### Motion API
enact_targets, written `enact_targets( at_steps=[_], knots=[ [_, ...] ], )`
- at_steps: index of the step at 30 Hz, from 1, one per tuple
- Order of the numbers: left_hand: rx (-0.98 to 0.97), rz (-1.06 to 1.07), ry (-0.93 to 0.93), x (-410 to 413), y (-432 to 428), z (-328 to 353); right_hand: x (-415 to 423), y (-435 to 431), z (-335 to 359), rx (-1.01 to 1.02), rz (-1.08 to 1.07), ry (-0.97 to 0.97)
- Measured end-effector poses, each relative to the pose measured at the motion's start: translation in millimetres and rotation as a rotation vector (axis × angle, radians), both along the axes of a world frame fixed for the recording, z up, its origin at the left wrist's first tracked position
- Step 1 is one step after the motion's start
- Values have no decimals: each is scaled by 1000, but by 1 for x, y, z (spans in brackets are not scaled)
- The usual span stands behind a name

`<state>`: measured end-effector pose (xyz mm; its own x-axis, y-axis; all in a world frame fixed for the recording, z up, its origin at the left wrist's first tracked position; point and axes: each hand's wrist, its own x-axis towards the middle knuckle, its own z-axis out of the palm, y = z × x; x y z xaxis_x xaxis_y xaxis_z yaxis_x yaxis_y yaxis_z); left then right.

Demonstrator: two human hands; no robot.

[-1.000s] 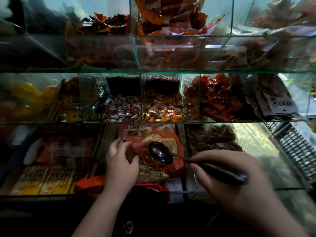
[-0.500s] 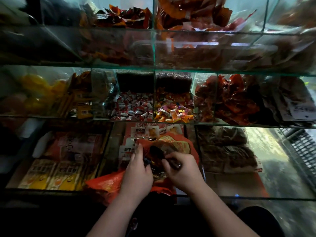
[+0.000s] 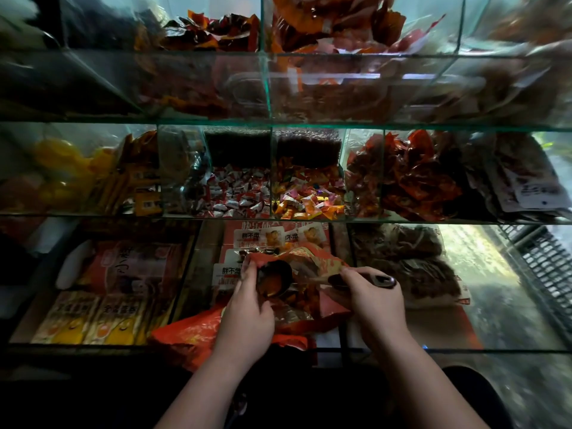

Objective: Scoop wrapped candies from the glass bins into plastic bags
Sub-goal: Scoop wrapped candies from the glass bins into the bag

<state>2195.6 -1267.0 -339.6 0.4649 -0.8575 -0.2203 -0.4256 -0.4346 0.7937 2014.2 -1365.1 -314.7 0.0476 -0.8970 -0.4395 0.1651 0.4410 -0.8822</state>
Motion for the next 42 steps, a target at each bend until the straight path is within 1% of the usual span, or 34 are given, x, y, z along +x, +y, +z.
enact_targets(
  at_steps=[2, 7, 11, 13, 15, 17, 18, 21, 23, 26, 29, 33, 36, 39, 41, 42],
  knots=[
    [1, 6, 10, -1, 0, 1, -2, -1, 0, 12, -31, -17],
    [-16, 54, 25, 2, -1, 0, -21, 10, 7, -99, -22, -45],
    [-9, 63, -18, 2, -1, 5, -38, 22, 11, -80, -60, -80],
    [-39, 84, -133, -2, 1, 10, -46, 28, 18, -91, -86, -98],
    [-196, 85, -329, -8, 3, 15, -54, 34, 29, -127, -87, -105],
    [-324, 33, -452, -13, 3, 17, -60, 40, 39, -160, -77, -116],
    [-329, -6, -477, -16, 1, 18, -64, 42, 43, -171, -78, -120],
    [-196, -103, -511, -21, -8, 19, -70, 45, 58, -205, -105, -138],
    [-145, -138, -548, -22, -14, 19, -70, 49, 68, -246, -102, -154],
    [-168, -146, -553, -23, -20, 23, -71, 57, 79, -288, -64, -188],
    [-238, -146, -580, -24, -26, 33, -72, 60, 90, -308, -52, -228],
    [-357, -170, -586, -22, -47, 54, -68, 56, 107, -387, -114, -273],
    [-395, -231, -605, -15, -82, 75, -62, 42, 114, -420, -140, -321],
    [-358, -287, -580, -5, -123, 95, -49, 21, 112, -411, -197, -362],
    [-280, -255, -524, 2, -142, 106, -36, 6, 108, -461, -229, -291],
    [-260, -219, -480, 6, -148, 110, -30, -1, 103, -511, -216, -211]
  ],
)
